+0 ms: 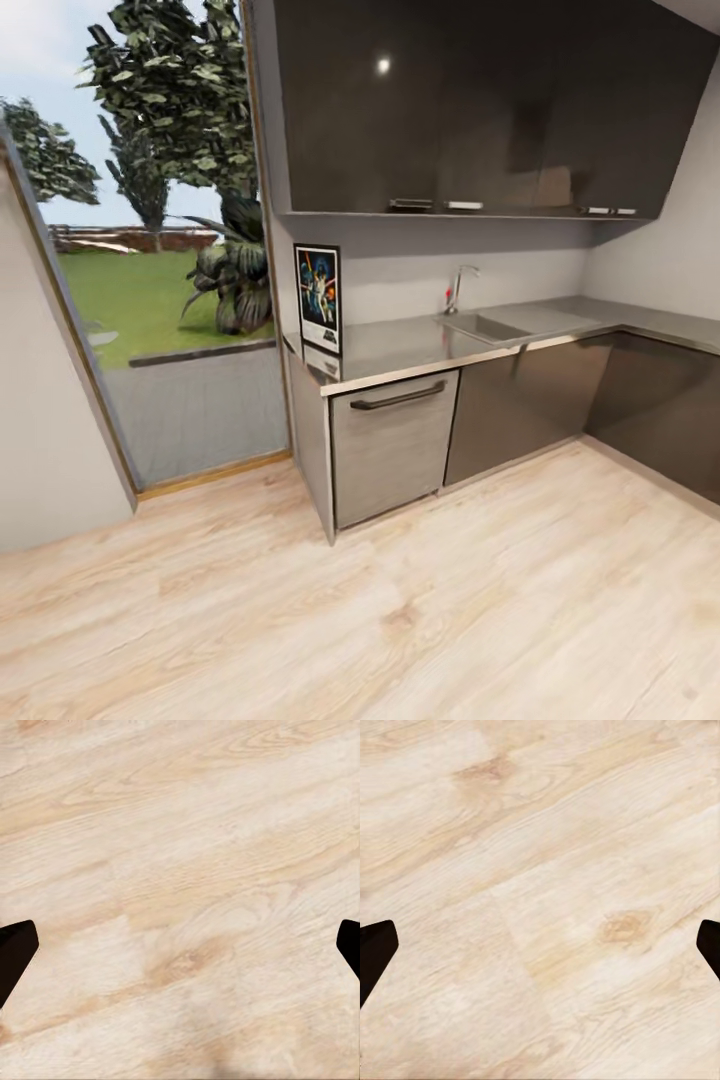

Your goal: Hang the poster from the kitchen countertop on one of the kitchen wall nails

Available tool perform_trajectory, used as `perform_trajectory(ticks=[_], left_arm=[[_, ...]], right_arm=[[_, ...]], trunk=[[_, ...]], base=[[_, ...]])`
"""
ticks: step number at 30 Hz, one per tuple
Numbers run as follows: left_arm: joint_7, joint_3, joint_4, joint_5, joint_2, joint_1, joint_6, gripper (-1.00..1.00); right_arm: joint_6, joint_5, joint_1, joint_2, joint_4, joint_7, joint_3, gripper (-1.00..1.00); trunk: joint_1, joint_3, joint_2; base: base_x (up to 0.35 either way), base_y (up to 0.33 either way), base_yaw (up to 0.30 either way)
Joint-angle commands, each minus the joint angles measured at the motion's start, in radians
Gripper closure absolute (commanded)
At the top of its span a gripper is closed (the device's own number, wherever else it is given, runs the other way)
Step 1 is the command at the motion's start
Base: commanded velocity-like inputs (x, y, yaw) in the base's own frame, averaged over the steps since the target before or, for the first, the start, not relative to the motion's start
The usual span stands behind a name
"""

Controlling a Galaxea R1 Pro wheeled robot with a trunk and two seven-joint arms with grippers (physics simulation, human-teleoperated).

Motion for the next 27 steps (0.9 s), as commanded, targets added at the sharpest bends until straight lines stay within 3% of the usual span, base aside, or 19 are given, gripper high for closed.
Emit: perform_trajectory(ticks=[1, 6, 15, 27], left_arm=[[0.000, 0.001, -0.001, 0.000, 0.000, 0.001, -0.002, -1.00], [0.000, 0.001, -0.001, 0.000, 0.000, 0.001, -0.002, -1.00], [0.000, 0.001, -0.001, 0.000, 0.000, 0.001, -0.002, -1.00], [0.000, 0.001, -0.001, 0.000, 0.000, 0.001, -0.002, -1.00]], right_arm=[[-0.003, 0.001, -0.001, 0.000, 0.001, -0.005, 0.001, -1.00], [0.001, 0.001, -0.001, -0.002, 0.002, 0.002, 0.002, -1.00], [0.001, 0.001, -0.001, -0.007, 0.005, 0.004, 0.001, -1.00], [-0.015, -0.002, -0.001, -0.013, -0.015, 0.003, -0.006, -1.00]], trunk=[[0.001, -0.001, 0.000], [0.001, -0.002, 0.000], [0.001, -0.002, 0.000], [0.001, -0.002, 0.000]], base=[[0.338, 0.000, 0.293], [0.338, 0.000, 0.196], [0.335, 0.065, 0.030], [0.293, 0.200, 0.002]])
